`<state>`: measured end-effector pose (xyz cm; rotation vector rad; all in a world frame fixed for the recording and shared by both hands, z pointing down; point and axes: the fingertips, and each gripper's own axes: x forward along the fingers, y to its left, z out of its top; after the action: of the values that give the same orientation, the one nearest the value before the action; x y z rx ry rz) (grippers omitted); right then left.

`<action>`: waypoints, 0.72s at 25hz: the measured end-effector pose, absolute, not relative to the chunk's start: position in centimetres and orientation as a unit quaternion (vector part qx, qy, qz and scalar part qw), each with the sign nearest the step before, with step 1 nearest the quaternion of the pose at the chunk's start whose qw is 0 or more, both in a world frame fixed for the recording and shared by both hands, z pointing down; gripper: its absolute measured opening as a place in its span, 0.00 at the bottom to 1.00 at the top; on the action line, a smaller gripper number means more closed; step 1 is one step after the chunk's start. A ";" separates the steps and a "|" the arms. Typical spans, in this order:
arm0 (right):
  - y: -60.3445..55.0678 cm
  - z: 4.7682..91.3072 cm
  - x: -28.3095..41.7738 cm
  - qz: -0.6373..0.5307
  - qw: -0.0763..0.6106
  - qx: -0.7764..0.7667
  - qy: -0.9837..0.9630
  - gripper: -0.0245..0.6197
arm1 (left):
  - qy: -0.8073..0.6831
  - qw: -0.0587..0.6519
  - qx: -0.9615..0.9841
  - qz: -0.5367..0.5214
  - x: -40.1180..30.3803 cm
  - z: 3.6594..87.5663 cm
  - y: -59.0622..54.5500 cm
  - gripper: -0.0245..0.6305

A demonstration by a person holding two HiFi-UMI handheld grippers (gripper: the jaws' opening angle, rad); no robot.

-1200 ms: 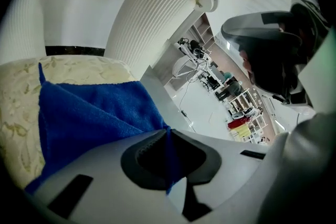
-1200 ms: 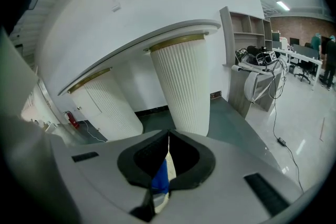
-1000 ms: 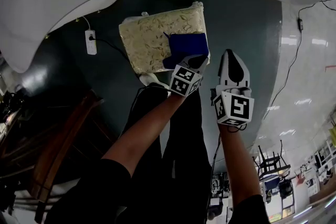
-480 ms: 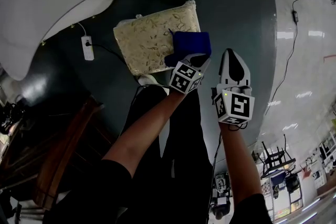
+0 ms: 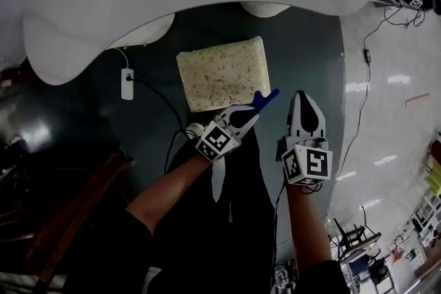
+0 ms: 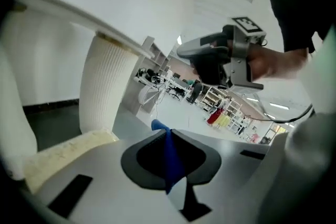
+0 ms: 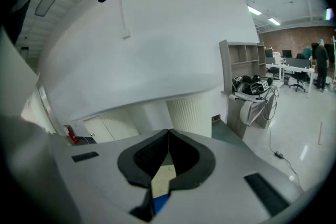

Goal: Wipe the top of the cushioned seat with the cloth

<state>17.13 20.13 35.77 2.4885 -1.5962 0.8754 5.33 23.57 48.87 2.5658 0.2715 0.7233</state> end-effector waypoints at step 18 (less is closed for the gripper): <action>23.2 4.7 -9.5 0.177 -0.003 0.720 -0.670 0.10 | -0.159 0.120 0.977 0.072 -16.0 6.7 20.1 0.09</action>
<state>-9.49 23.24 4.74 2.2679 -2.1103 0.5577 -15.98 20.14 6.74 2.8550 -0.4658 0.2091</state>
